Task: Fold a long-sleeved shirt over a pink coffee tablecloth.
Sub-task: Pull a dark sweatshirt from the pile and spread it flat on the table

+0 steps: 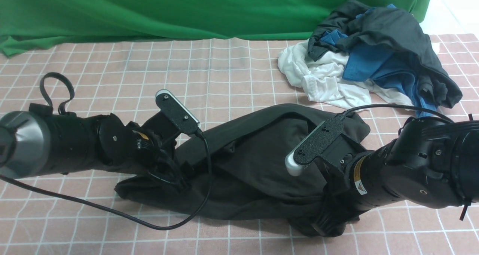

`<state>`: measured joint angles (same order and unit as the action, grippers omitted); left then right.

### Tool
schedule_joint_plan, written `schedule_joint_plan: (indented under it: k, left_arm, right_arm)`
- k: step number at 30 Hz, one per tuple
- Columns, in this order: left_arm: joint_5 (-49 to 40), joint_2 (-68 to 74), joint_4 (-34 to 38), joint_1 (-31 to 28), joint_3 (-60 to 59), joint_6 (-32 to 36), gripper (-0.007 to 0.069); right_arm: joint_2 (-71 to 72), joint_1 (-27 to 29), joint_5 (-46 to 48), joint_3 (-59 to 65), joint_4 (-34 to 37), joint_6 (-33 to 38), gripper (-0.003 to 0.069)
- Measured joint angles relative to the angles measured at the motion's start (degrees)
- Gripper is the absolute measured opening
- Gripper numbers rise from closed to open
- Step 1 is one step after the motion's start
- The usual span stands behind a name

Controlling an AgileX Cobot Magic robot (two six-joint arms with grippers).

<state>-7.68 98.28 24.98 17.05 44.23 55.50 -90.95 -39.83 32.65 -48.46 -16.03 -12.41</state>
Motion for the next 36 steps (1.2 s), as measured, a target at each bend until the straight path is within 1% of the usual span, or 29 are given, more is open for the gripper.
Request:
schedule_joint_plan:
  k: [2,3,4,5,6,7,8,9,13,15,18,19,20,22,24,27,29,30,32,33,36]
  left_arm:
    - [0.5,0.0,-0.3,0.0,0.0,0.0,0.0398]
    - [0.8,-0.1,-0.8,0.0,0.0,0.0,0.0322]
    - [1.0,-0.2,-1.5,0.0,0.0,0.0,0.0267]
    - [1.1,-0.2,-1.7,0.0,0.0,0.0,0.0253]
    - [1.3,-0.2,-4.3,-0.1,0.0,0.0,0.0131]
    - [1.3,-0.2,-4.3,-0.1,0.0,-0.1,0.0120]
    - [1.3,-0.4,-5.8,-0.2,0.0,-0.6,0.0067]
    - [1.2,-0.8,-6.5,-0.6,0.0,-1.9,0.0040]
    - [0.9,-4.2,-7.1,-2.6,0.0,-6.5,0.0030]
    - [-0.2,-7.5,-7.1,-4.8,0.1,-9.1,0.0030]
    - [-5.2,-12.5,-6.9,-9.1,2.1,-12.8,0.0030]
    - [-8.2,-14.6,-6.9,-11.1,3.9,-14.5,0.0030]
    - [-8.8,-14.9,-6.9,-11.5,4.2,-14.8,0.0030]
    - [-14.0,-17.0,-6.8,-14.3,7.2,-16.7,0.0030]
    - [-21.8,-19.1,-6.6,-17.3,11.7,-18.4,0.0030]
    - [-26.9,-19.6,-5.4,-18.2,14.2,-18.6,0.0030]
    - [-31.1,-19.7,-2.4,-18.4,15.9,-18.6,0.0030]
    - [-31.4,-19.7,-2.1,-18.4,16.0,-18.6,0.0030]
    - [-34.1,-19.7,0.3,-18.4,17.1,-17.9,0.0030]
    - [-34.3,-19.7,0.5,-18.4,17.3,-17.9,0.0030]
    - [-37.7,-20.4,2.4,-18.4,19.8,-17.4,0.0030]
  right_arm:
    - [0.0,0.0,0.0,0.0,0.4,0.1,0.0031]
    - [0.0,0.0,-0.1,0.0,0.6,0.3,0.0029]
    - [0.0,0.0,-0.1,0.0,0.6,0.3,0.0029]
    - [0.0,0.0,-0.1,0.0,0.7,0.4,0.0029]
    - [0.0,0.0,-0.1,0.0,0.7,0.6,0.0029]
    - [0.0,0.0,-0.1,0.0,0.8,0.6,0.0029]
    - [0.0,0.0,-0.1,0.0,0.8,0.6,0.0029]
    - [0.0,0.0,-0.1,0.0,0.8,0.7,0.0029]
    - [0.3,0.1,-0.1,0.0,0.9,1.3,0.0029]
    - [1.6,0.1,0.4,0.0,0.9,1.5,0.0029]
    - [5.7,0.1,1.2,0.0,1.0,1.6,0.0029]
    - [7.9,0.1,1.3,0.0,1.0,1.6,0.0029]
    - [8.3,0.1,1.3,0.0,1.0,1.6,0.0029]
    - [11.9,0.1,1.2,0.0,1.1,1.7,0.0029]
    - [17.1,0.1,2.3,-0.6,1.0,1.7,0.0029]
    - [20.3,0.1,5.1,-1.9,0.9,1.7,0.0029]
    - [24.4,0.9,10.1,-4.8,-0.1,1.7,0.0029]
    - [24.7,1.0,10.4,-5.0,-0.2,1.7,0.0029]
    - [27.5,3.2,13.4,-7.2,-1.3,1.4,0.0029]
    - [27.7,3.4,13.6,-7.3,-1.3,1.3,0.0029]
    - [31.6,8.2,15.8,-9.0,-1.9,-0.4,0.0029]
